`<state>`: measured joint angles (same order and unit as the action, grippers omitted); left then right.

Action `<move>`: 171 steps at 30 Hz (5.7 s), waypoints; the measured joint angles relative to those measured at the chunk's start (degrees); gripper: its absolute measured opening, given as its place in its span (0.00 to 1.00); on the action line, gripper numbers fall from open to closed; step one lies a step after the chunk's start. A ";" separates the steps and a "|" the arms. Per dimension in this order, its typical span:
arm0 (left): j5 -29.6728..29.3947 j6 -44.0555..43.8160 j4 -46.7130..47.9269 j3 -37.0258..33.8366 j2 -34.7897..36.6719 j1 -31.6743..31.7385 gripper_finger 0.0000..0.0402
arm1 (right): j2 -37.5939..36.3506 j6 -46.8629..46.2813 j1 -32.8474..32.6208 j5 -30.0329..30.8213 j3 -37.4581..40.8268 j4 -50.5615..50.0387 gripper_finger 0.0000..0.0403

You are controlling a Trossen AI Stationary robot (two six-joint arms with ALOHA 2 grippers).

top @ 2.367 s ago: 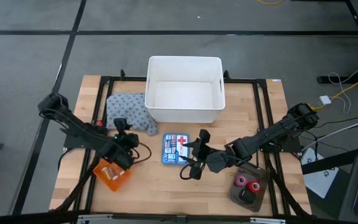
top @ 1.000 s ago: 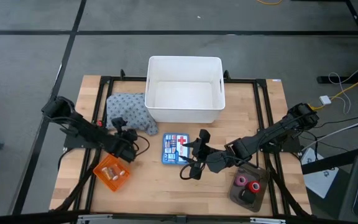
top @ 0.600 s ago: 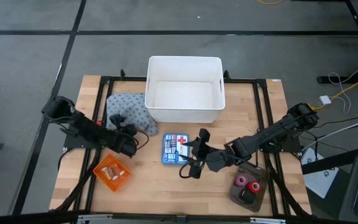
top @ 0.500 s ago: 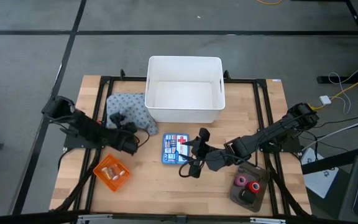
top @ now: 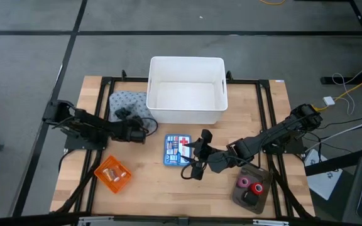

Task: Pick & place medical supplies in basket/bin
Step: Put the gray patient gown into the white bin, then return to Home Position

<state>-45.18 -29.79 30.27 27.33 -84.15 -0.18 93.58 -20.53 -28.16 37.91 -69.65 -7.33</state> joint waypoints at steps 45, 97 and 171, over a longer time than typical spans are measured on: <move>-3.90 -9.27 12.60 -0.22 33.60 -6.53 0.01 | 0.00 0.04 0.00 -0.01 0.02 -0.03 0.55; -13.68 68.55 -69.15 9.27 49.56 -24.06 0.01 | 0.00 0.04 0.00 0.00 0.02 -0.03 0.54; 33.13 32.22 -12.19 52.70 -3.05 25.07 0.57 | 0.00 -1.46 -0.05 -2.83 0.02 -0.04 0.54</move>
<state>-12.04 2.42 18.09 80.03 -87.21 24.89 93.58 -21.99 -28.21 35.08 -69.63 -7.37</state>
